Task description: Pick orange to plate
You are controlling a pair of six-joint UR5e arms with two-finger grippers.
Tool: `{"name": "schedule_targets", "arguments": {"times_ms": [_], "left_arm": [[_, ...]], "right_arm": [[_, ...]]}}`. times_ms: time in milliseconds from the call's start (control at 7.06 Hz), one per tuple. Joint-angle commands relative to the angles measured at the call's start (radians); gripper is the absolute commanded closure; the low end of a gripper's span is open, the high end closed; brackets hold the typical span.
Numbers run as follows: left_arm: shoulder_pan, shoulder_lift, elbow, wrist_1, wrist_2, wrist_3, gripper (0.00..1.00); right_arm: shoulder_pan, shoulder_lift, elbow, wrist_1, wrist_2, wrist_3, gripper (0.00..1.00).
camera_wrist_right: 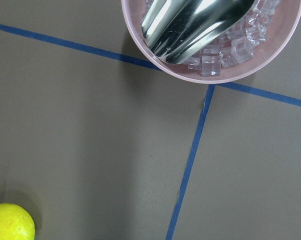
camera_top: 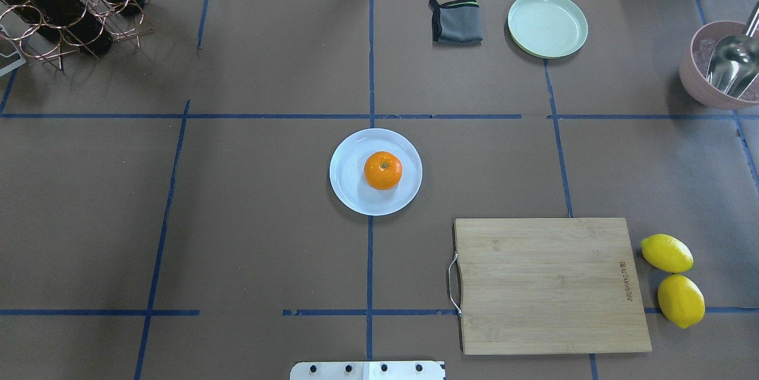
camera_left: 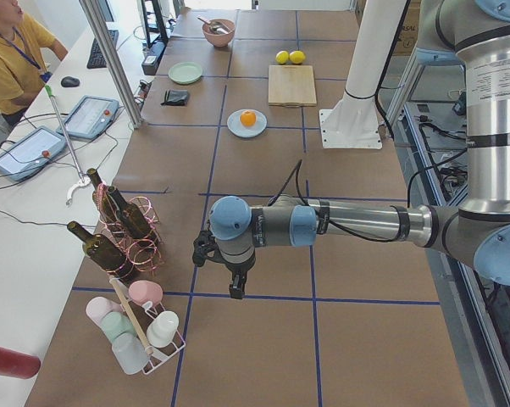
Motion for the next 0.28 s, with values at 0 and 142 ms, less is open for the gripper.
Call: {"name": "schedule_targets", "arguments": {"times_ms": [0, 142], "left_arm": [[-0.001, -0.003, 0.001, 0.001, 0.0, 0.0, 0.0], [0.0, -0.009, 0.002, 0.001, 0.002, 0.0, 0.0]], "right_arm": [[0.0, -0.001, -0.001, 0.0, 0.0, -0.001, 0.0], [0.002, -0.003, 0.002, 0.0, 0.002, -0.001, 0.0]]}}
